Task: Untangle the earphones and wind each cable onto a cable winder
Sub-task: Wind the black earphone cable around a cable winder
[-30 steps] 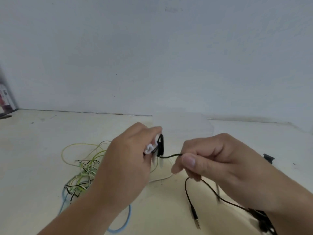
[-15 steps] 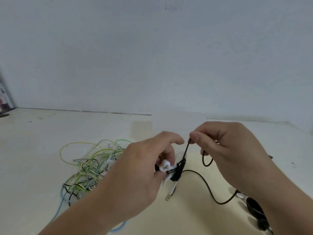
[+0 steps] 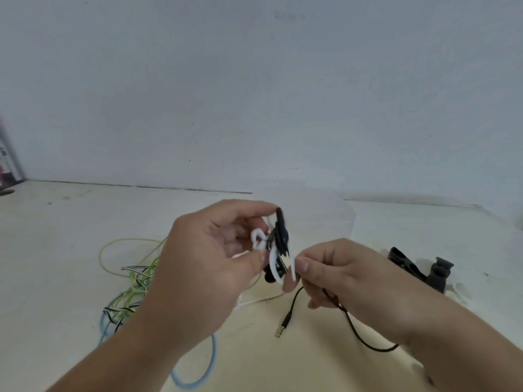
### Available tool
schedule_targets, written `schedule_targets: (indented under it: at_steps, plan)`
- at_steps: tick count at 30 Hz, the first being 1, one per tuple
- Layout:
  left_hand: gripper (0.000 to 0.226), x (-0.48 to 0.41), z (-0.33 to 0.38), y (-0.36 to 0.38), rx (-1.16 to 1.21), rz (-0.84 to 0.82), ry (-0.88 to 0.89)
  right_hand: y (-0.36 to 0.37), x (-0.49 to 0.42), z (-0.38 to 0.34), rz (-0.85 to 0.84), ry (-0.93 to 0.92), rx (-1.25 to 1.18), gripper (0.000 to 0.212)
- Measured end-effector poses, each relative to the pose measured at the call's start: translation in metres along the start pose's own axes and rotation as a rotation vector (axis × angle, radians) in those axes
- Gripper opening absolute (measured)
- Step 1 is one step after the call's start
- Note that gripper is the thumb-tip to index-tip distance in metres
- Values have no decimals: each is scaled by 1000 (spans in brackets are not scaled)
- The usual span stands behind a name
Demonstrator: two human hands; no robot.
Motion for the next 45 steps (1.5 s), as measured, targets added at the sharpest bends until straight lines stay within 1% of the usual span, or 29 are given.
schedule_targets:
  at_steps: [2, 4, 6, 9, 13, 16, 19, 22, 23, 24, 27, 30, 32, 35, 38, 40, 41, 43, 45]
  plan:
    - [47, -1, -3, -9, 34, 75, -19, 8, 0, -2, -60, -34, -79, 32]
    - [46, -1, -4, -15, 21, 137, -32, 11, 0, -3, -80, -49, -117, 23]
    - [44, -2, -2, -22, -36, 191, -27, 8, 0, -4, -57, -52, -97, 16]
    - [41, -1, 2, -32, -85, 250, -11, -3, 0, -3, 46, -39, -11, 10]
    - [38, -1, 3, -37, -123, 267, -9, -16, 5, -6, 163, -2, 57, 15]
    - [39, -1, 3, -38, -162, 273, 2, -21, 7, -13, 208, -18, 189, 16]
    - [43, 0, 4, -34, -222, 263, 26, -22, 7, -18, 243, -30, 381, 21]
    - [44, 1, 7, -31, -268, 256, 57, -22, 9, -21, 254, -28, 481, 22]
    - [41, 1, 8, -31, -265, 257, 66, -23, 9, -22, 259, -35, 476, 22]
    - [39, 1, 10, -32, -265, 261, 74, -24, 9, -22, 254, -40, 420, 23]
    - [44, 2, 12, -36, -280, 291, 87, -19, 10, -18, 157, -6, 176, 28]
    - [42, 2, 16, -39, -286, 320, 102, -23, 12, -9, 154, 66, 129, 29]
    - [40, 2, 18, -44, -278, 354, 109, -26, 13, -5, 164, 123, 149, 31]
    - [38, 1, 19, -47, -264, 374, 111, -31, 16, -3, 188, 193, 270, 38]
    - [40, 3, 24, -50, -280, 412, 134, -36, 17, 0, 206, 235, 367, 40]
    - [43, 5, 29, -54, -282, 454, 161, -39, 17, 6, 214, 282, 381, 36]
    - [43, 6, 30, -57, -273, 472, 168, -41, 17, 8, 231, 295, 387, 31]
    - [41, 6, 31, -61, -253, 493, 165, -49, 17, 8, 290, 293, 402, 21]
    - [41, 6, 30, -62, -246, 498, 156, -54, 17, 10, 346, 284, 374, 20]
Point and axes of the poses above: each hand's wrist, its own x-axis away from the middle knuckle, its own y-axis out of the palm, z = x × y, the point moved 10 cm from there along -x, towards the middle knuckle, and after that the axes turned 12 degrees about x, right-handed, at the moved point
